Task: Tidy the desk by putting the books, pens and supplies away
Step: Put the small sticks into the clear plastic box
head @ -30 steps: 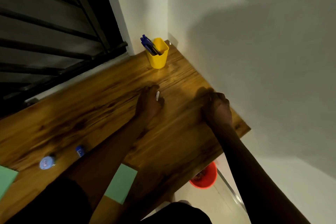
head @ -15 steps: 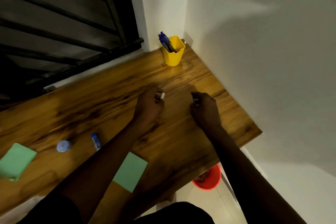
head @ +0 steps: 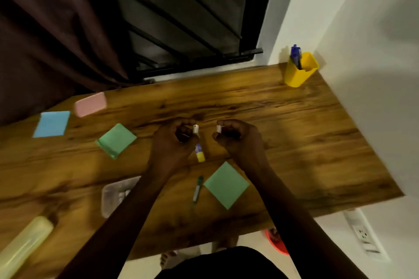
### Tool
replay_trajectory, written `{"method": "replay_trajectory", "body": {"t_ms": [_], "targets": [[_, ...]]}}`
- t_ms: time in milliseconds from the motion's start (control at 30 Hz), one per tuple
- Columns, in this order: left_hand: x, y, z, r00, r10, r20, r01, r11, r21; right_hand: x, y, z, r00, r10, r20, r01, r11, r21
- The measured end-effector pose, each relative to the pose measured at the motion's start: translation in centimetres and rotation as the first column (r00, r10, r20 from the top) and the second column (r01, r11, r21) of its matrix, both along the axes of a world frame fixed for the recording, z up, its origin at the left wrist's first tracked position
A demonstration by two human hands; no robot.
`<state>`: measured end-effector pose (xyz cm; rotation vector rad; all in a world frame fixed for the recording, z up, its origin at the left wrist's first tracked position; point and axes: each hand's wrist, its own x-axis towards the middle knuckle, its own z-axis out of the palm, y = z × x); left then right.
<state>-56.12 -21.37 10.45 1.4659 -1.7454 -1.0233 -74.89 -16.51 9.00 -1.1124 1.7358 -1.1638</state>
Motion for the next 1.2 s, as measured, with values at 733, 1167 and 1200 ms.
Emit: {"method": "replay_trajectory", "body": {"t_ms": [733,1167,1200], "targets": [[22.2,7.0,-0.8,0.982,0.189,-0.012,-0.187,0.977,0.100,25.3,2.4,-1.5,0.631,0.531,-0.565,-0.414,0.847,0.333],[22.7,7.4,-2.5,0.990,0.139,-0.022,-0.135,0.980,0.149,25.4,1.8,-1.9,0.647,0.538,-0.540,-0.395,0.843,0.365],[22.6,7.3,-2.5,0.990,0.136,-0.020,-0.132,0.979,0.155,25.2,1.7,-1.7,0.652,0.535,-0.537,-0.396,0.844,0.362]]}}
